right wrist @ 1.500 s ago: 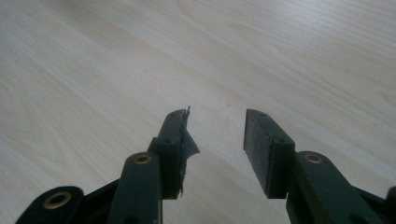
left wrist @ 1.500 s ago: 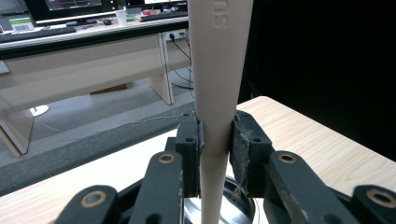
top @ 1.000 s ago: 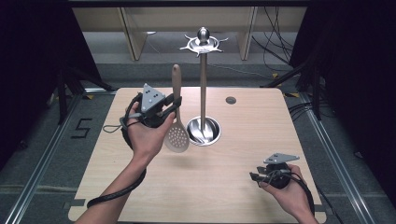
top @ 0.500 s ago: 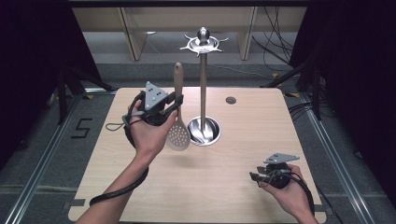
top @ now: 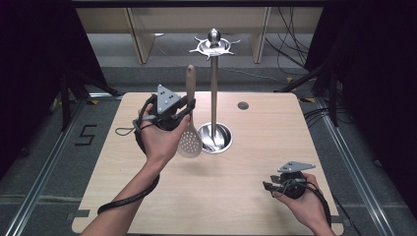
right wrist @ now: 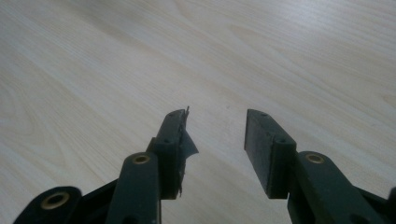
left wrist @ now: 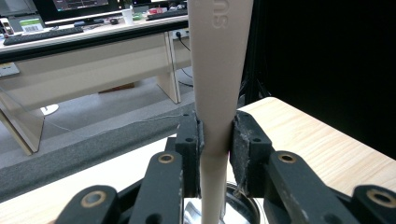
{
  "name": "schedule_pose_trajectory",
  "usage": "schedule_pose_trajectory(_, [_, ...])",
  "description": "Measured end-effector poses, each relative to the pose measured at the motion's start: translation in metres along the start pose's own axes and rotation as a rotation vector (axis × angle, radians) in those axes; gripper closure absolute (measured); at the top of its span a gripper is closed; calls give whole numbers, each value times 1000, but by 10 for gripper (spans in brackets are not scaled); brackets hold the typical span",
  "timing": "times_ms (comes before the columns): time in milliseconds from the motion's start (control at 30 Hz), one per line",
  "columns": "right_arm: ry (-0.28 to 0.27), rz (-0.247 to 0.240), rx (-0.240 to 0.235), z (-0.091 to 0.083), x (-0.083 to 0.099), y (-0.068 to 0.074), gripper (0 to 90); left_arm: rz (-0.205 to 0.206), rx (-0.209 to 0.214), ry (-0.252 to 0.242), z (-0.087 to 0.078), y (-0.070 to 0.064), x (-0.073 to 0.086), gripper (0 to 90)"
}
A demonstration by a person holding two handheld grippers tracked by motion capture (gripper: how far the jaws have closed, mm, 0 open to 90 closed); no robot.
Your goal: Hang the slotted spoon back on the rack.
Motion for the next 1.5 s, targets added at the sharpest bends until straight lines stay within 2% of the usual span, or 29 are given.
schedule_pose_trajectory(967, [-2,-1,-1,0,0,1,591,10,12,15,9,-9,-11,736])
schedule_pose_trajectory(1500, [0,-8,-1,0,0,0,591,3,4,23,16,-12,-20,735])
Point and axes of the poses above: each handheld gripper's, and its own axes: z roughly forward along the jaws, x roughly out of its underside, y roughly to its left, the point moved 7 cm from there along z, roughly forward along the jaws, and after that the axes turned 10 degrees about z, right-handed, at the moved point
